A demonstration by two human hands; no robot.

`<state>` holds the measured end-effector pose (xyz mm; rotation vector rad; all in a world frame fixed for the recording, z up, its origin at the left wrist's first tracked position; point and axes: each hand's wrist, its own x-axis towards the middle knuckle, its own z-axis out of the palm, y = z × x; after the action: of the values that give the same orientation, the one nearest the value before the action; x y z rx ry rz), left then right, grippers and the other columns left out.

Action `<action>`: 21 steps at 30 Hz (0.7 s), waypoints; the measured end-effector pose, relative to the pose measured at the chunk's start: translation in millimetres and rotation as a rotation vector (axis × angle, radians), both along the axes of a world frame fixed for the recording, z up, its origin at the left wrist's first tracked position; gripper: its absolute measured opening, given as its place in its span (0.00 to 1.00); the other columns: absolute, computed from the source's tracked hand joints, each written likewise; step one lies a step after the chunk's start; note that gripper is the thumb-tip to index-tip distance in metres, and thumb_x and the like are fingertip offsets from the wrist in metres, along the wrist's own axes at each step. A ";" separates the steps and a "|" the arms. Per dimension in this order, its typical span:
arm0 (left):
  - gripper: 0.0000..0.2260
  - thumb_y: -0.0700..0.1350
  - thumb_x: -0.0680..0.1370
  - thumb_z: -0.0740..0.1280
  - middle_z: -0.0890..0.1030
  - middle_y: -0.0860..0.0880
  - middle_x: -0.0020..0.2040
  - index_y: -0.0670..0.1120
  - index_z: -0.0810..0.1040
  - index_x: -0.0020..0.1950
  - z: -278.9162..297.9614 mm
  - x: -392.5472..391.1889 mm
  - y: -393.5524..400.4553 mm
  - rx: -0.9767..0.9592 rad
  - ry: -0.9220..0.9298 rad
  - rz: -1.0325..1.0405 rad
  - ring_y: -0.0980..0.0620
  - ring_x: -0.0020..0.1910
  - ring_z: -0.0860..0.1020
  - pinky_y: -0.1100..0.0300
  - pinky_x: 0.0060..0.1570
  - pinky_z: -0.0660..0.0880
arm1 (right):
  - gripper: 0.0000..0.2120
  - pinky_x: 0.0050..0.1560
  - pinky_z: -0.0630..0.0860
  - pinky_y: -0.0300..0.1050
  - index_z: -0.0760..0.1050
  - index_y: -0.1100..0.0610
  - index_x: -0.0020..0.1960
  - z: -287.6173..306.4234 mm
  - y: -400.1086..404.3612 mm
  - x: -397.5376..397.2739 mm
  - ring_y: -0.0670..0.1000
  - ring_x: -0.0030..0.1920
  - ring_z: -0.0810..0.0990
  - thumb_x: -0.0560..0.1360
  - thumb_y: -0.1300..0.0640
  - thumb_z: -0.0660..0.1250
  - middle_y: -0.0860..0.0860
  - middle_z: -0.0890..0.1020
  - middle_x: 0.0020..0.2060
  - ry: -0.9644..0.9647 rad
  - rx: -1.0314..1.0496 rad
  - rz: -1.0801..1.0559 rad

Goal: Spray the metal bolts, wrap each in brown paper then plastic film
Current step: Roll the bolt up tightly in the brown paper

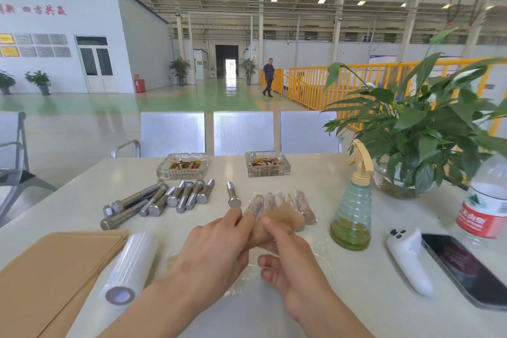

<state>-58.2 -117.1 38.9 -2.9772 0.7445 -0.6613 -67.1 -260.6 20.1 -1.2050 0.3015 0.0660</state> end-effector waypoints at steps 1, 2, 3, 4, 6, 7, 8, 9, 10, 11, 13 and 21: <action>0.09 0.51 0.78 0.62 0.66 0.54 0.51 0.56 0.64 0.56 0.1 -0.6 0.1 -0.023 -0.001 -0.012 0.47 0.45 0.78 0.55 0.34 0.64 | 0.12 0.25 0.67 0.40 0.82 0.58 0.53 -0.2 -0.6 3.7 0.48 0.26 0.74 0.79 0.50 0.70 0.53 0.86 0.37 0.010 0.028 -0.056; 0.10 0.51 0.77 0.63 0.67 0.54 0.51 0.55 0.65 0.55 -0.2 -1.6 0.7 -0.041 -0.002 -0.029 0.47 0.43 0.78 0.55 0.33 0.64 | 0.12 0.24 0.67 0.40 0.81 0.59 0.52 0.4 -1.8 6.7 0.48 0.25 0.74 0.79 0.50 0.69 0.52 0.84 0.34 0.016 0.050 -0.108; 0.10 0.50 0.75 0.66 0.68 0.54 0.49 0.55 0.67 0.54 -1.3 -2.7 1.7 -0.054 -0.006 -0.054 0.48 0.40 0.78 0.56 0.32 0.63 | 0.12 0.24 0.67 0.40 0.80 0.59 0.51 0.9 -3.7 9.3 0.48 0.25 0.73 0.79 0.50 0.68 0.52 0.82 0.31 0.015 0.075 -0.151; 0.11 0.49 0.74 0.68 0.69 0.54 0.48 0.54 0.68 0.52 -2.4 -3.9 2.5 -0.069 -0.014 -0.083 0.48 0.37 0.77 0.57 0.30 0.63 | 0.11 0.24 0.67 0.40 0.80 0.60 0.51 1.9 -5.9 11.4 0.49 0.24 0.73 0.79 0.51 0.67 0.52 0.80 0.30 0.006 0.099 -0.177; 0.10 0.49 0.74 0.67 0.69 0.55 0.47 0.54 0.69 0.52 -5.3 -5.7 4.8 -0.092 0.004 -0.111 0.48 0.36 0.77 0.57 0.31 0.64 | 0.10 0.24 0.67 0.41 0.79 0.61 0.53 2.2 -8.0 14.3 0.49 0.23 0.73 0.79 0.54 0.66 0.54 0.79 0.30 -0.015 0.119 -0.183; 0.09 0.49 0.75 0.65 0.68 0.55 0.48 0.55 0.68 0.53 -6.7 -5.3 6.0 -0.106 0.015 -0.110 0.48 0.38 0.76 0.57 0.33 0.64 | 0.10 0.25 0.68 0.41 0.80 0.62 0.53 1.1 -8.6 15.3 0.49 0.23 0.73 0.80 0.56 0.66 0.55 0.79 0.30 -0.019 0.116 -0.179; 0.09 0.50 0.76 0.64 0.67 0.56 0.49 0.56 0.67 0.54 -7.4 -4.8 7.3 -0.128 0.026 -0.103 0.49 0.39 0.75 0.57 0.34 0.65 | 0.10 0.24 0.68 0.41 0.80 0.63 0.54 -0.7 -8.9 15.9 0.49 0.23 0.73 0.80 0.57 0.65 0.55 0.79 0.30 -0.023 0.113 -0.176; 0.09 0.51 0.77 0.64 0.67 0.56 0.50 0.57 0.67 0.54 -7.2 -4.5 8.4 -0.155 0.037 -0.096 0.49 0.39 0.75 0.57 0.35 0.65 | 0.10 0.23 0.68 0.40 0.80 0.64 0.54 -2.9 -9.4 16.4 0.49 0.23 0.73 0.81 0.57 0.64 0.55 0.78 0.29 -0.027 0.107 -0.172; 0.09 0.53 0.77 0.64 0.67 0.57 0.50 0.58 0.67 0.55 -7.2 -3.5 9.8 -0.184 0.053 -0.092 0.49 0.40 0.75 0.57 0.36 0.66 | 0.11 0.23 0.68 0.40 0.80 0.65 0.54 -4.3 -9.8 16.8 0.49 0.23 0.73 0.81 0.57 0.64 0.55 0.77 0.27 -0.033 0.101 -0.165; 0.11 0.55 0.77 0.66 0.68 0.58 0.50 0.58 0.67 0.55 -6.7 -3.0 11.7 -0.220 0.087 -0.091 0.50 0.41 0.75 0.56 0.37 0.69 | 0.11 0.22 0.67 0.39 0.79 0.65 0.54 -5.5 -10.2 17.0 0.49 0.22 0.73 0.82 0.57 0.63 0.55 0.76 0.26 -0.036 0.094 -0.159; 0.14 0.59 0.75 0.69 0.72 0.59 0.48 0.59 0.68 0.55 -3.3 -2.7 15.4 -0.306 0.186 -0.087 0.53 0.41 0.75 0.57 0.41 0.72 | 0.12 0.22 0.65 0.39 0.78 0.65 0.56 -7.0 -11.5 18.6 0.48 0.22 0.72 0.83 0.56 0.62 0.54 0.74 0.24 -0.031 0.085 -0.159; 0.11 0.54 0.76 0.70 0.77 0.55 0.35 0.57 0.71 0.55 -3.0 -1.1 10.3 -0.477 0.216 -0.020 0.51 0.40 0.76 0.56 0.39 0.72 | 0.11 0.27 0.70 0.39 0.81 0.63 0.54 -1.3 2.7 8.9 0.46 0.27 0.71 0.78 0.56 0.72 0.54 0.81 0.33 -0.076 0.144 0.019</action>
<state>-59.3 -106.8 35.9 -3.5268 0.7113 -0.5957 -58.2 -258.0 18.8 -1.0651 0.2156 0.0573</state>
